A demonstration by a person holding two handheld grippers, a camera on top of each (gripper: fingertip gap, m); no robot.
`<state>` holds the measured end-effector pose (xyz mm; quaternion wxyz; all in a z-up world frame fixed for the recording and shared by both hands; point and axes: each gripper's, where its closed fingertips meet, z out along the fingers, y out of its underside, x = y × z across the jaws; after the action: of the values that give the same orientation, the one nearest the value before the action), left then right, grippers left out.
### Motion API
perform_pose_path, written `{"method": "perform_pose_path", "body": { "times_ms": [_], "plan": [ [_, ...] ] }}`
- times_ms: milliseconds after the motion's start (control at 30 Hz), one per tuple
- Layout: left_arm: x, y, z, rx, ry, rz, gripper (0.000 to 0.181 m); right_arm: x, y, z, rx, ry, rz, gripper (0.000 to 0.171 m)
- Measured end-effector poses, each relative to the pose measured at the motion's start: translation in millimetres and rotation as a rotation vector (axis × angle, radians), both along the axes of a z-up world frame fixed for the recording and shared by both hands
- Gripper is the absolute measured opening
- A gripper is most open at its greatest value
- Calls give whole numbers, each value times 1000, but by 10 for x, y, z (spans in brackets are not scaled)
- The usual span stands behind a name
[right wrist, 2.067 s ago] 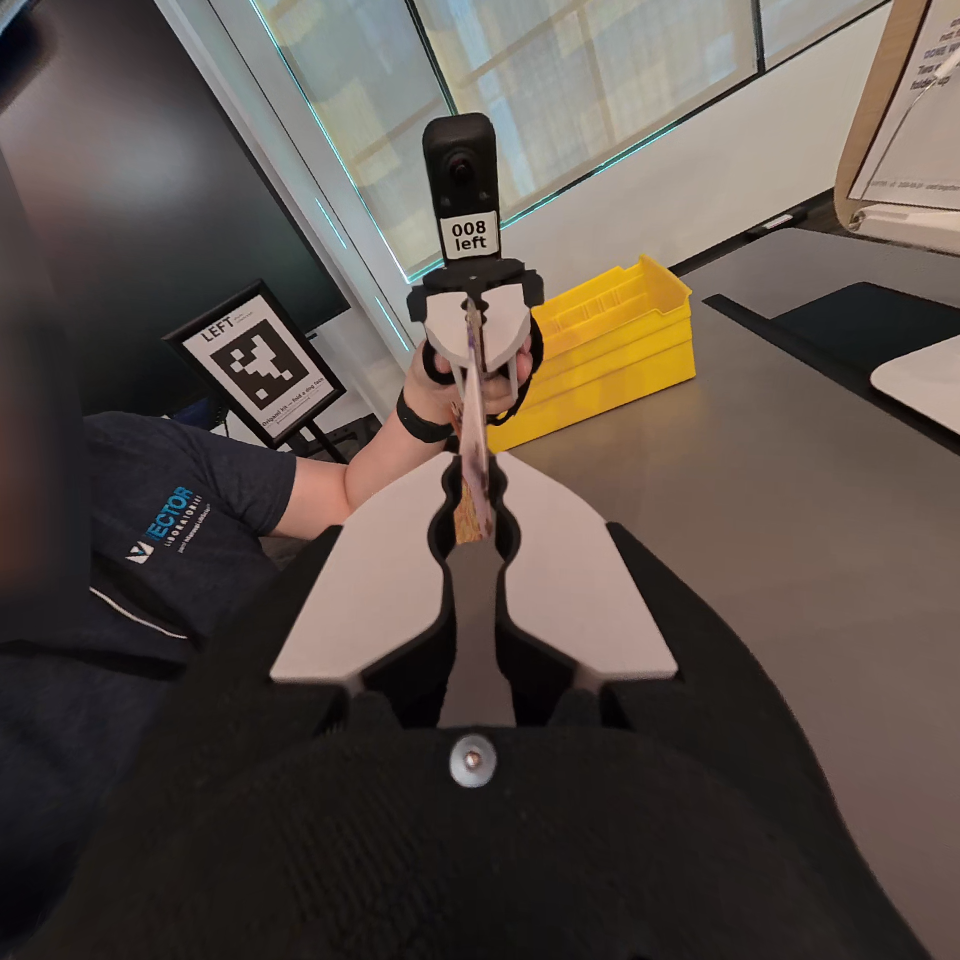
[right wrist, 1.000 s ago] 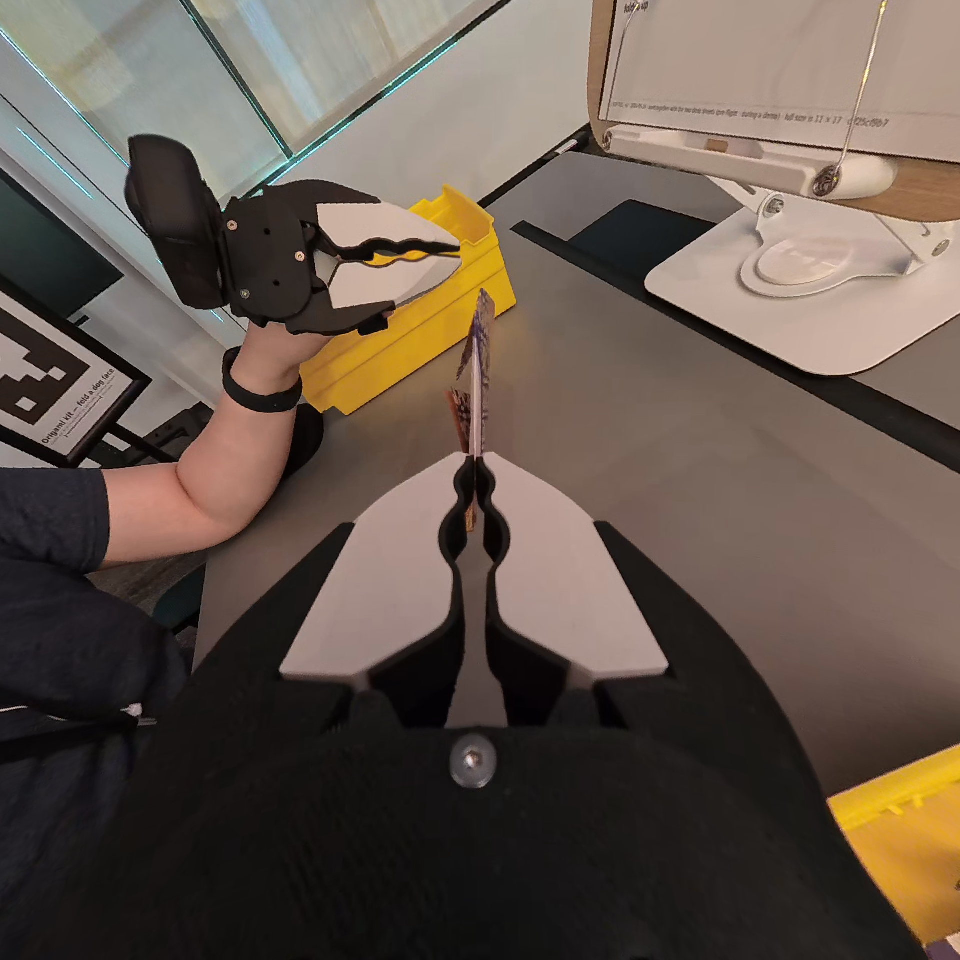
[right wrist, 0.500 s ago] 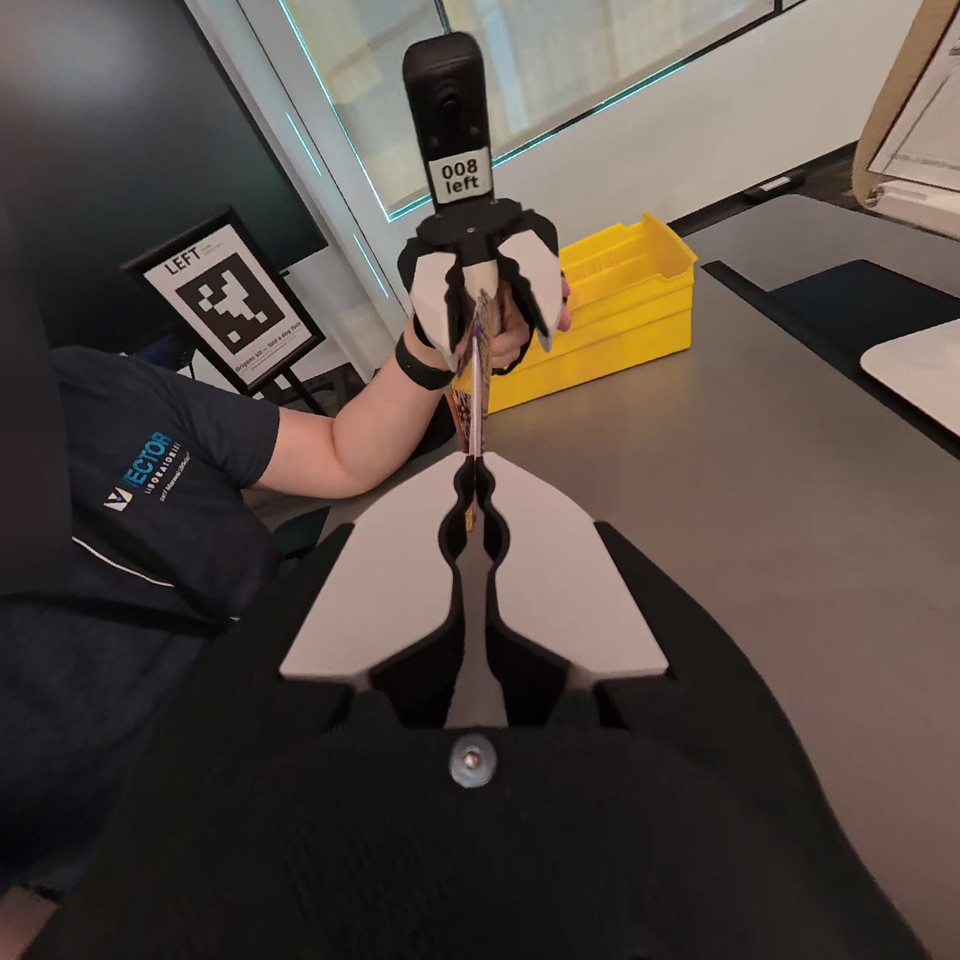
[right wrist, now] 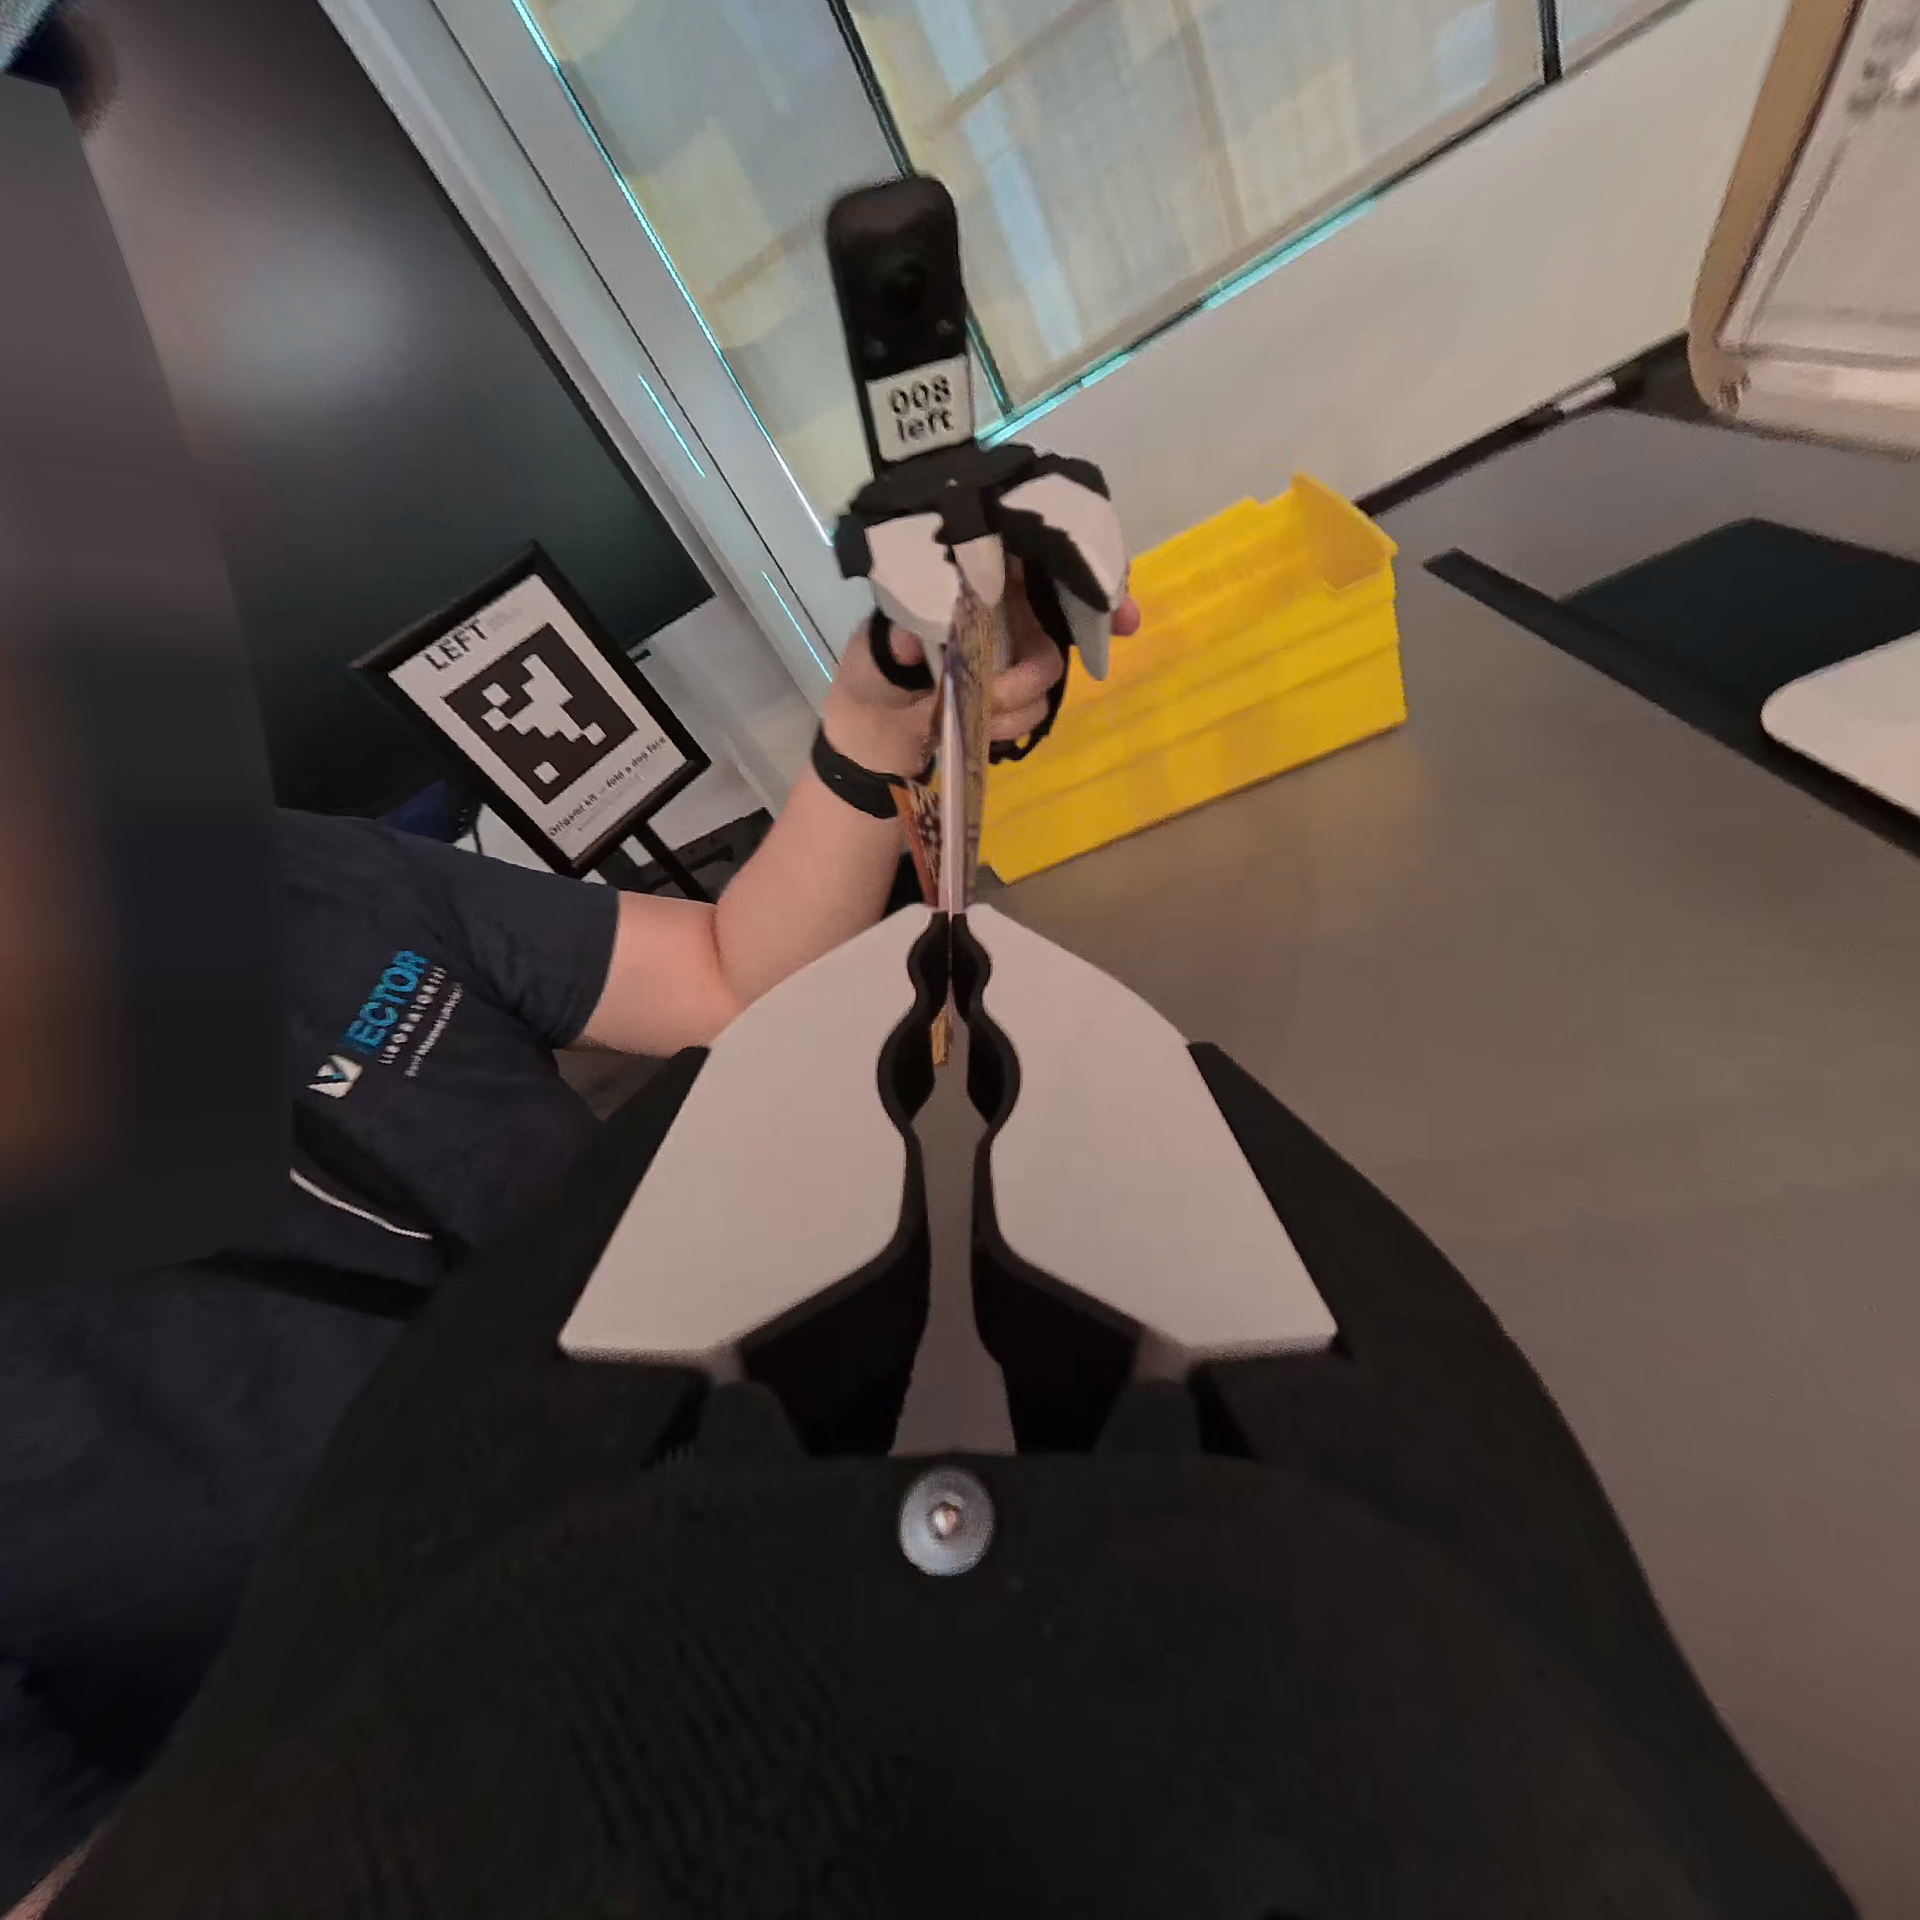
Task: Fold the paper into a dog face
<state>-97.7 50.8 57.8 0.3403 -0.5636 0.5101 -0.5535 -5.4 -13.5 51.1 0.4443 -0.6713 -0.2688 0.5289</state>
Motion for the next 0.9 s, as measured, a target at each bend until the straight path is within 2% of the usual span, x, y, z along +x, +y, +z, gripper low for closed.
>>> {"method": "perform_pose_path", "body": {
  "times_ms": [167, 300, 900],
  "plan": [
    [-157, 9, 222, 46, -71, 33, 35, 100, -249, 250, 103, -29, 7, 1],
    [-146, -9, 215, 41, -63, 26, 35, 149, -313, 345, 132, -28, -12, 1],
    [-88, 1, 120, 40, -16, 32, 35, 197, -255, 296, 96, -35, -43, 2]
  ]
}}
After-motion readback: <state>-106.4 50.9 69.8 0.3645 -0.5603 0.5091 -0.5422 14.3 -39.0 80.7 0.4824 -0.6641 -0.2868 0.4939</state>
